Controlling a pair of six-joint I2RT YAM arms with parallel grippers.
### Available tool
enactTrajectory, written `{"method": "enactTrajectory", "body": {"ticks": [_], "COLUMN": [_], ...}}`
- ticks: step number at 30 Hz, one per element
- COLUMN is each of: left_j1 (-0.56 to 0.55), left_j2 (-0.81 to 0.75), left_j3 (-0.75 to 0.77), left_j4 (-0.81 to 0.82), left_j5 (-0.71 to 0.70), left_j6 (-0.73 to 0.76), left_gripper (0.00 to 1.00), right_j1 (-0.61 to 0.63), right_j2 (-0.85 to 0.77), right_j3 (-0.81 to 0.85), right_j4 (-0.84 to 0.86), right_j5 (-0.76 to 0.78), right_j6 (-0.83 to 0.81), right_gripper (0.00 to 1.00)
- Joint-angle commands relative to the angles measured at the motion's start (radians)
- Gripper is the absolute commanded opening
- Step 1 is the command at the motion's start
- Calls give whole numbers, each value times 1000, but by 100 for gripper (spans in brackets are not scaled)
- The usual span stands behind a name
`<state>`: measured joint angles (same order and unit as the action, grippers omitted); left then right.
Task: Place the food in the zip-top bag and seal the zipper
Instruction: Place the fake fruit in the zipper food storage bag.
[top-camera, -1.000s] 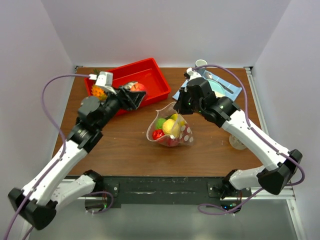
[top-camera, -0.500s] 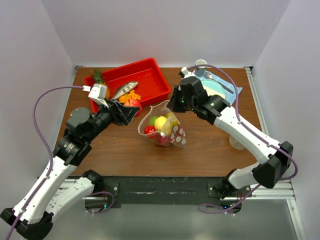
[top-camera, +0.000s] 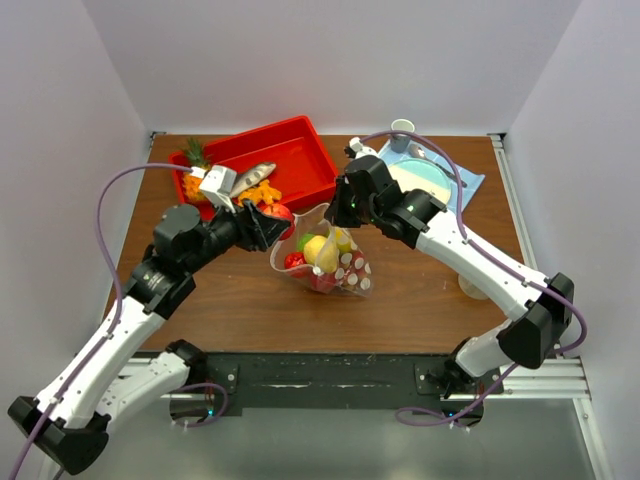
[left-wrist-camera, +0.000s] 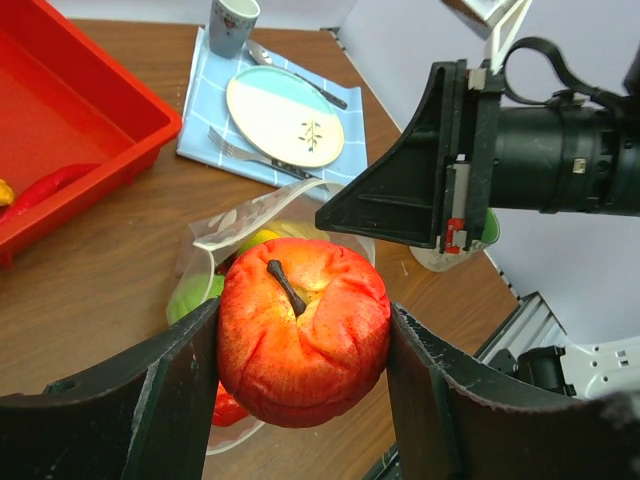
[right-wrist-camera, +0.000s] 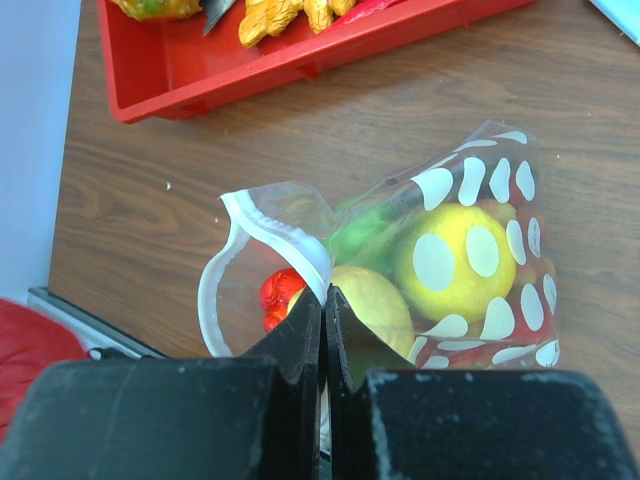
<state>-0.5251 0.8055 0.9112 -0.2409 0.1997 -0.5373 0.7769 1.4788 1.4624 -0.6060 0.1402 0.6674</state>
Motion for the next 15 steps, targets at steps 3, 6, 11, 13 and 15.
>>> {"method": "enactTrajectory", "body": {"ticks": [3, 6, 11, 13, 15], "left_j1": [-3, -3, -4, -10, -19], "left_j2": [23, 34, 79, 93, 106], "left_j3": [-14, -50, -95, -101, -104], "left_j4": [97, 132, 196, 207, 221], "left_j5": [64, 67, 83, 89, 84], "left_j6": [-3, -15, -38, -44, -44], "left_gripper": [17, 17, 17, 16, 16], "right_j1": [1, 1, -1, -1, 1], "right_j2": [-15, -14, -20, -18, -15], "right_j3": [47, 49, 49, 56, 59], "right_j4": [32, 32, 31, 32, 32], "right_j5": [32, 22, 27, 24, 10], "right_j6": [15, 15, 9, 9, 8], "right_gripper": [0, 0, 0, 0, 0]}}
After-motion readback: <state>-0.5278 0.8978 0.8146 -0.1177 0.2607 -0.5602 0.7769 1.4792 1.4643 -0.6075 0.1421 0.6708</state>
